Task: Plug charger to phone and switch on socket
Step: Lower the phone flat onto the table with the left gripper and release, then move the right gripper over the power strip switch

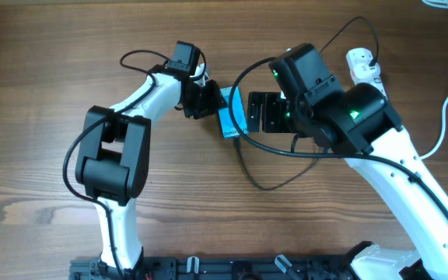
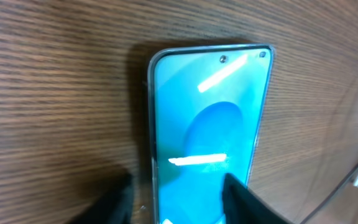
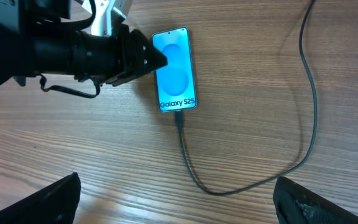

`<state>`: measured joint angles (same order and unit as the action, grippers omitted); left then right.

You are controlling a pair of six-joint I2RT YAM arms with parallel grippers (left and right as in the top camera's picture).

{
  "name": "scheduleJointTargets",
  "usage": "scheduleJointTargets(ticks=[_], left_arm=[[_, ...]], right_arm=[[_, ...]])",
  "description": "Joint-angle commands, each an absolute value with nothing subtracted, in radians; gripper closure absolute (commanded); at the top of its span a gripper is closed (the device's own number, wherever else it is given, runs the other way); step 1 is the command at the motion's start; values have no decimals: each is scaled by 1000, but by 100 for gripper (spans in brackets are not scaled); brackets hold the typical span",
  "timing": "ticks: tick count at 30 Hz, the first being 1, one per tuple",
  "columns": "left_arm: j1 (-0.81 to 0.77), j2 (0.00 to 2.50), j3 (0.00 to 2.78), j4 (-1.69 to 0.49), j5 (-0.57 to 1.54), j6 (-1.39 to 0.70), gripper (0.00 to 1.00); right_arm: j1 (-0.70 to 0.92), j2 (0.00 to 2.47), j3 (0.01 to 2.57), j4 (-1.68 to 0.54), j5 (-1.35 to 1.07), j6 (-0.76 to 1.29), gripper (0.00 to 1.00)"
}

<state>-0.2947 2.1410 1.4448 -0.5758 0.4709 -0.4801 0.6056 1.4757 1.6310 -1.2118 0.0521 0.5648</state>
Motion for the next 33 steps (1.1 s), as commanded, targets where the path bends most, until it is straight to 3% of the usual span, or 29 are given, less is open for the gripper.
scheduleJointTargets(ticks=[1,8,9,10,11,18,24,30,33], left_arm=[[-283,2109,1442,-618,422,-479,49],[-200,1771,1442,-722,422,-480,51],[-197,1715,1442,-728,421,-480,42],[-197,1658,1442,-734,421,-479,11],[-197,1628,1442,-741,421,-479,0],[-197,1557,1442,-772,421,-479,0],[-197,1557,1442,-772,421,-479,0],[-197,1557,1442,-772,421,-479,0],[-197,1557,1442,-772,421,-479,0]], right_arm=[[607,1515,1623,-1217,44,577,0],[607,1522,1623,-1221,44,579,0],[607,1523,1623,-1221,44,579,0],[607,1523,1623,-1221,44,579,0],[607,1522,1623,-1220,44,579,0],[567,1522,1624,-1200,90,580,0],[216,1521,1648,-1119,81,576,0],[24,1527,1631,-1105,336,580,0],[-70,1576,1628,-1055,348,606,0]])
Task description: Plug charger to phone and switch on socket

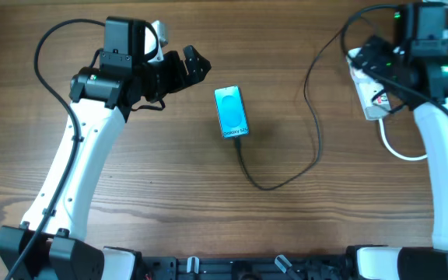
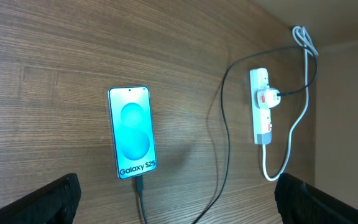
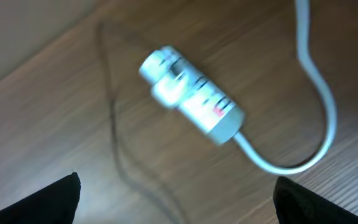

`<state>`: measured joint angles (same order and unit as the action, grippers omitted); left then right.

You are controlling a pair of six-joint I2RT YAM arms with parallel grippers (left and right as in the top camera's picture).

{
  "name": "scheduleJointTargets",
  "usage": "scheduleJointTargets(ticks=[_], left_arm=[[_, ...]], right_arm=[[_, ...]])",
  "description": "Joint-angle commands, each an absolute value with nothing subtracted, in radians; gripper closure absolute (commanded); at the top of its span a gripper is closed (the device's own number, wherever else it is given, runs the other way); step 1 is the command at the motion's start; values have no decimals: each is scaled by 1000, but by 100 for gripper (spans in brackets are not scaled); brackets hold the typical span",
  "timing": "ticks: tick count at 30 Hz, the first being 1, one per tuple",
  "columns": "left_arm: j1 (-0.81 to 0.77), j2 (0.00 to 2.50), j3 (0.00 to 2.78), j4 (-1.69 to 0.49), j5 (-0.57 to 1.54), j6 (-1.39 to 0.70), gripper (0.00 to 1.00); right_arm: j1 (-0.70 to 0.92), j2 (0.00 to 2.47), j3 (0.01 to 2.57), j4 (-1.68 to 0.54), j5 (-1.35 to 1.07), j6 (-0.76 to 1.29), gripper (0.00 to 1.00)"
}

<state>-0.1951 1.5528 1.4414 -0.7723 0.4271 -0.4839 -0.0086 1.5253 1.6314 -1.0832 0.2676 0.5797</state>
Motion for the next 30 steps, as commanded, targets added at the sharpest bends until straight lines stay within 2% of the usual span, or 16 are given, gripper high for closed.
scheduleJointTargets(ticks=[1,8,14,30], left_arm=[[-197,1557,1442,-772,421,-479,0],[-197,1557,1442,-772,421,-479,0],[-197,1557,1442,-772,421,-479,0],[-197,1557,1442,-772,421,-479,0]], right_arm=[[-92,1599,1628,-1040,348,605,0],[-237,1843,1628,-965,347,602,0],[-292,2009,1628,-895,306,603,0],[-297,2138,1628,-759,253,602,0]])
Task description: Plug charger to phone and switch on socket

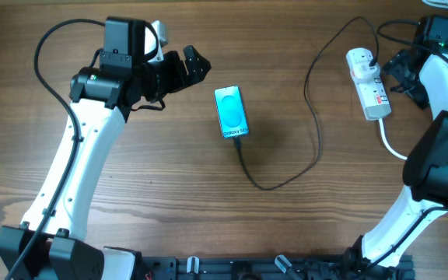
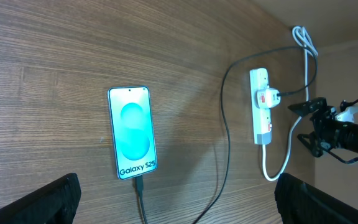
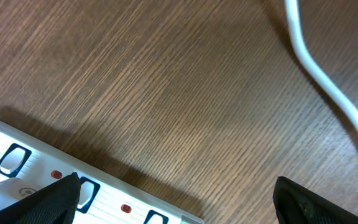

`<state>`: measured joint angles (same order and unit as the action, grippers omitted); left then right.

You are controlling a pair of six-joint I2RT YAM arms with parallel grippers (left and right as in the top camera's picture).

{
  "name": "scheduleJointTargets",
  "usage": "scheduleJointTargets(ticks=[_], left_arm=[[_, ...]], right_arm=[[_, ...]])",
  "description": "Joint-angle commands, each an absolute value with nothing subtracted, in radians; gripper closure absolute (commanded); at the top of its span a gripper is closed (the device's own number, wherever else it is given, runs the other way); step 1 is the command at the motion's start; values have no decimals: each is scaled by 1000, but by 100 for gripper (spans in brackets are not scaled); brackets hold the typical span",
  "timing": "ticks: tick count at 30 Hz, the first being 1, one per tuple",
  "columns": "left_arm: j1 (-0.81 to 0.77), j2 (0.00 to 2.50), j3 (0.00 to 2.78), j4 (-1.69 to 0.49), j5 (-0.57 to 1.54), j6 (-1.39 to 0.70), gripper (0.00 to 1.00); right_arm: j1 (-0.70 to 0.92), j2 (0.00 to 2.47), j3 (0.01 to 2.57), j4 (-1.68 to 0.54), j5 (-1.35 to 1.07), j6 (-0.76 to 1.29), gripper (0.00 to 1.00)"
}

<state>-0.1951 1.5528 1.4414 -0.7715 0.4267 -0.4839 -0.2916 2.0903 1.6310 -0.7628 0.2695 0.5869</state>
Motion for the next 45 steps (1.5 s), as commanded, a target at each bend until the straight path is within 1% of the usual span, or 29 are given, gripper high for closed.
scheduleJointTargets(ticks=[1,16,19,28,36,45], left_arm=[[-197,1557,1442,-772,421,-479,0],[-197,1557,1442,-772,421,-479,0],[-197,1557,1442,-772,421,-479,0],[-197,1557,1442,-772,421,-479,0],[-197,1557,1442,-772,421,-479,0],[-197,1557,1442,-772,421,-479,0]], right_arm=[[-297,2146,1628,-759,254,601,0],[-297,2226,1628,-754,142,575,0],[-297,2226,1628,-722,50,537,0],[-295,2226,1628,-748,44,526,0],[-295,2226,1628,-769,-51,526,0],[-295,2226,1628,-800,-54,526,0]])
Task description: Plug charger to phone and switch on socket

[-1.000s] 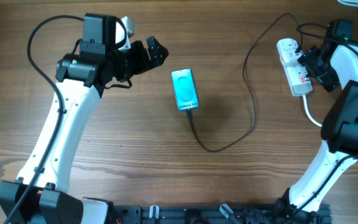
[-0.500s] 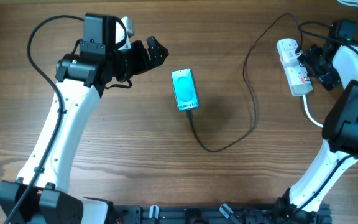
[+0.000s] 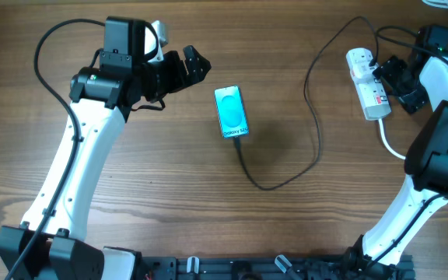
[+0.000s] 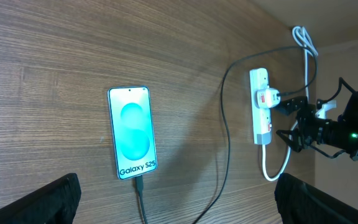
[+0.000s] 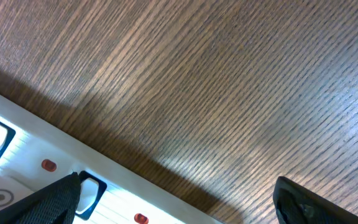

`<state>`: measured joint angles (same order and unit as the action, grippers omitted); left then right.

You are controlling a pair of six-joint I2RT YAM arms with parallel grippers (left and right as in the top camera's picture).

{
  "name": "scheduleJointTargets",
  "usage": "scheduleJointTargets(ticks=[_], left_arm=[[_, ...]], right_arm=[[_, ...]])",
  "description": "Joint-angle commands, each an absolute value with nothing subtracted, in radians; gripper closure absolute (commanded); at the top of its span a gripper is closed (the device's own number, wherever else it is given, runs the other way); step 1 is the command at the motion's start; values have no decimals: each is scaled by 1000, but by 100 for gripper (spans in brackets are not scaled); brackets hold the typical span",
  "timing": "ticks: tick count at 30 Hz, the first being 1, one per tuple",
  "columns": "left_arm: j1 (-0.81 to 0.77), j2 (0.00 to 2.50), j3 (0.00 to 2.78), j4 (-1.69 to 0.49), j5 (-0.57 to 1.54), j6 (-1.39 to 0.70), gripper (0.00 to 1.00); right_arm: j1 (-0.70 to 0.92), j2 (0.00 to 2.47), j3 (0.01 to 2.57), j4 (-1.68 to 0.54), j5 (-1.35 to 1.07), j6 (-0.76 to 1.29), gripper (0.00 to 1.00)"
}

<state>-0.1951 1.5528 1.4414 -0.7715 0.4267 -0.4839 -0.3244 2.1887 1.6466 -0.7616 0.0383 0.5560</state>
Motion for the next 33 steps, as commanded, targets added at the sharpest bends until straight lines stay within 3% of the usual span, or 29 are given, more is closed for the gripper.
scheduleJointTargets(ticks=[1,14,25,33], left_arm=[[-197,1557,1442,-772,421,-479,0],[-197,1557,1442,-772,421,-479,0],[-197,1557,1442,-772,421,-479,0],[-197,1557,1442,-772,421,-479,0]], right_arm=[[-295,2226,1628,-804,-54,526,0],[-308,2122,1634,-845,-98,540,0],[-293,1611,1580,-1062,-7,571,0],[-85,1082,1091,-782,76,523,1]])
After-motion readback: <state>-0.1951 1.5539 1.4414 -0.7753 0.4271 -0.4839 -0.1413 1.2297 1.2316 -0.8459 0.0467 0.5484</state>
